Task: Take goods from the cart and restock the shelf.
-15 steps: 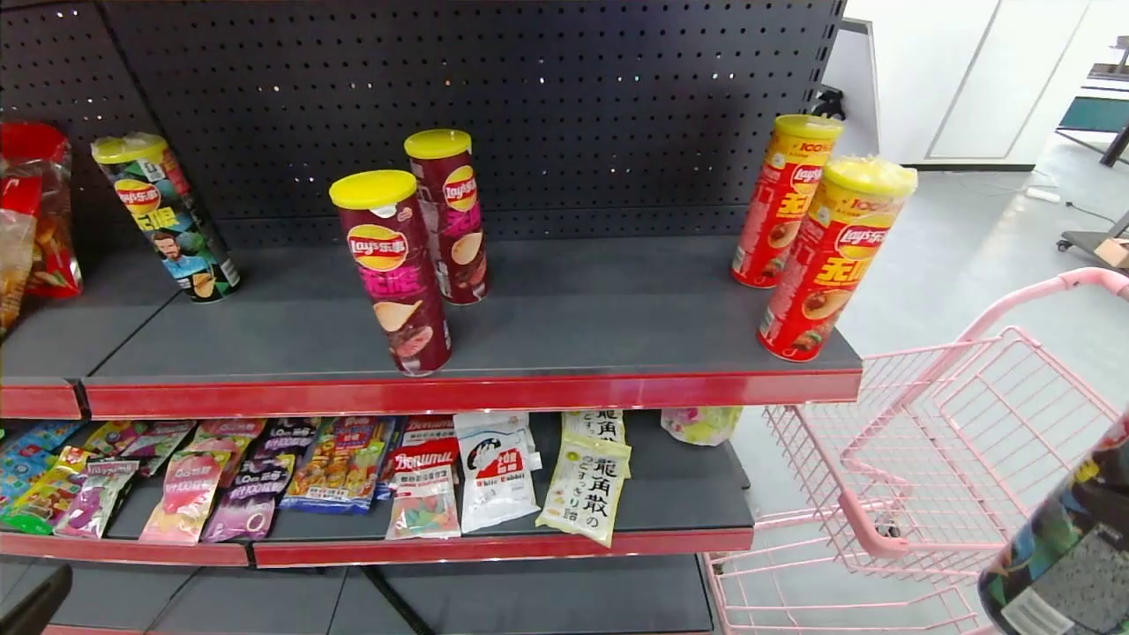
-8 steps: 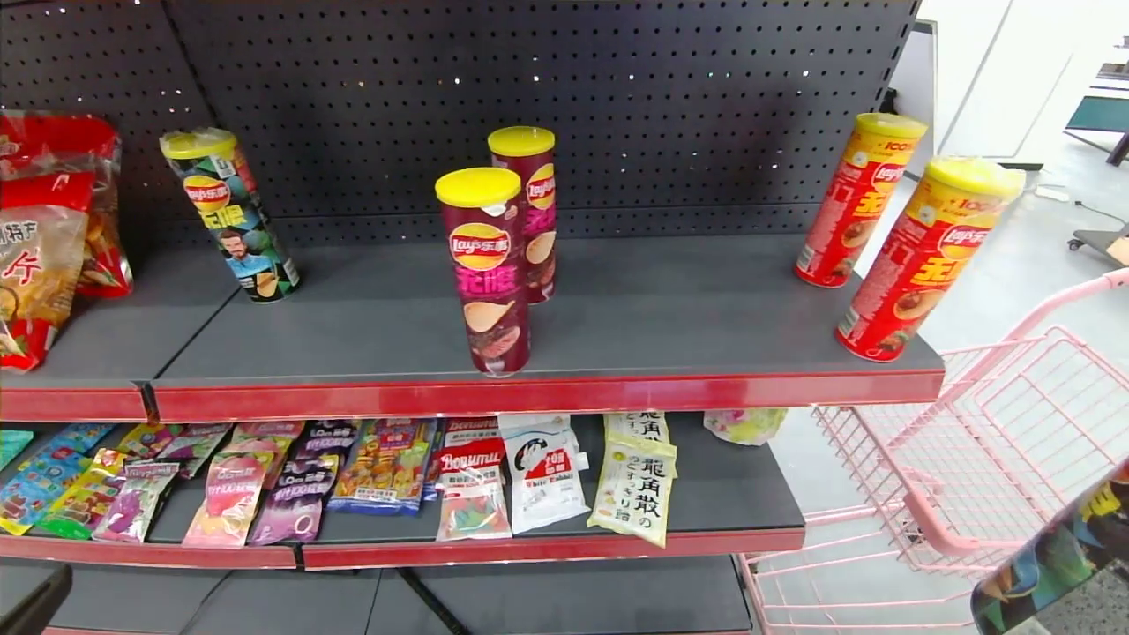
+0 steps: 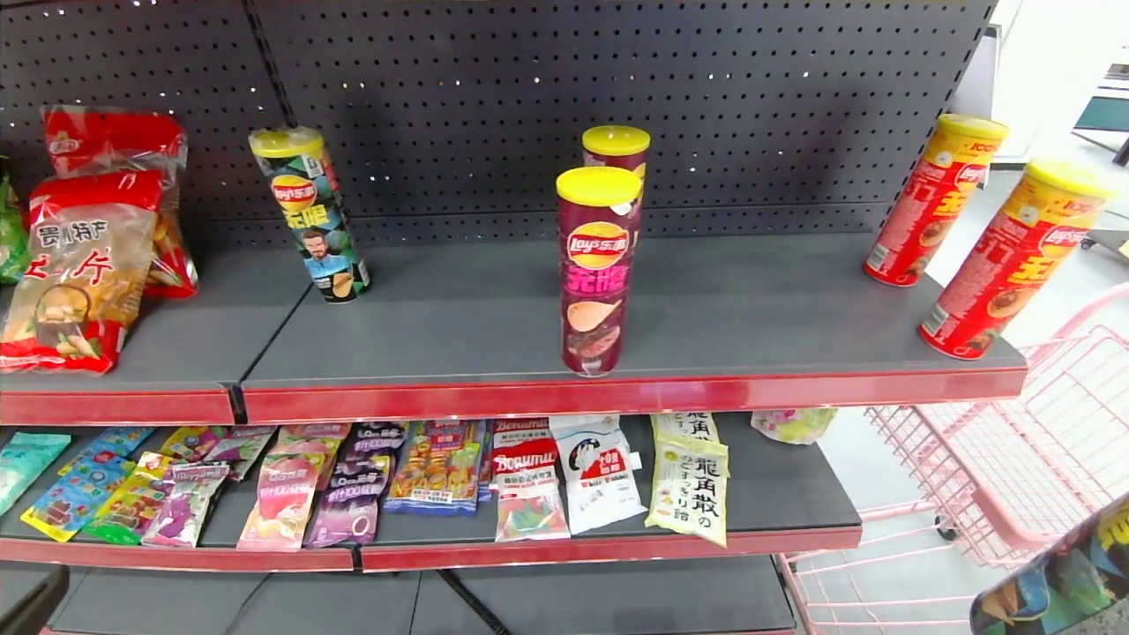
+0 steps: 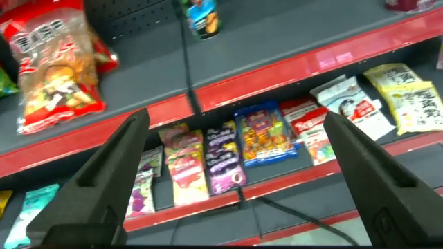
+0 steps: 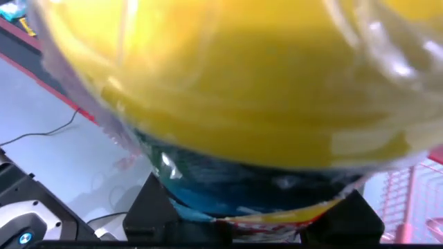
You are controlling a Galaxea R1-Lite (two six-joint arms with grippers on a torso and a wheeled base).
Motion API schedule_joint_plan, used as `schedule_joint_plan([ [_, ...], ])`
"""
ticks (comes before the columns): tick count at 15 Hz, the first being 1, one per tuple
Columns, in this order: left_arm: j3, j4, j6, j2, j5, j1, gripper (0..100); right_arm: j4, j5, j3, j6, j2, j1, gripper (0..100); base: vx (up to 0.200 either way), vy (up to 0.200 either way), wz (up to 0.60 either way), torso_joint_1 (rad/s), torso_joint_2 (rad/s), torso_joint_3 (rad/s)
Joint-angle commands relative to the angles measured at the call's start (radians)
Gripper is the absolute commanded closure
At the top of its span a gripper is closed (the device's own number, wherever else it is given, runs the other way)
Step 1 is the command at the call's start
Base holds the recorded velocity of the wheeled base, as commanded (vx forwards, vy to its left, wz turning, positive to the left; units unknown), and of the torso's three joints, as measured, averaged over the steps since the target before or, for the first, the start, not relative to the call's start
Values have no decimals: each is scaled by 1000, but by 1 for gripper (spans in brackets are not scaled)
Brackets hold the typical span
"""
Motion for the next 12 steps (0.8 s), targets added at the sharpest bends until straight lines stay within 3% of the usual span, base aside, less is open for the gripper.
schedule_joint_plan([
  [1,0,0,0,-1,0,0,0,-1,0,6,0,-5,14,100,0,200,0,2,2,2],
  [12,0,0,0,2,-1,0,0,0,0,27,-2,-9,14,100,0,200,0,1,3,4],
])
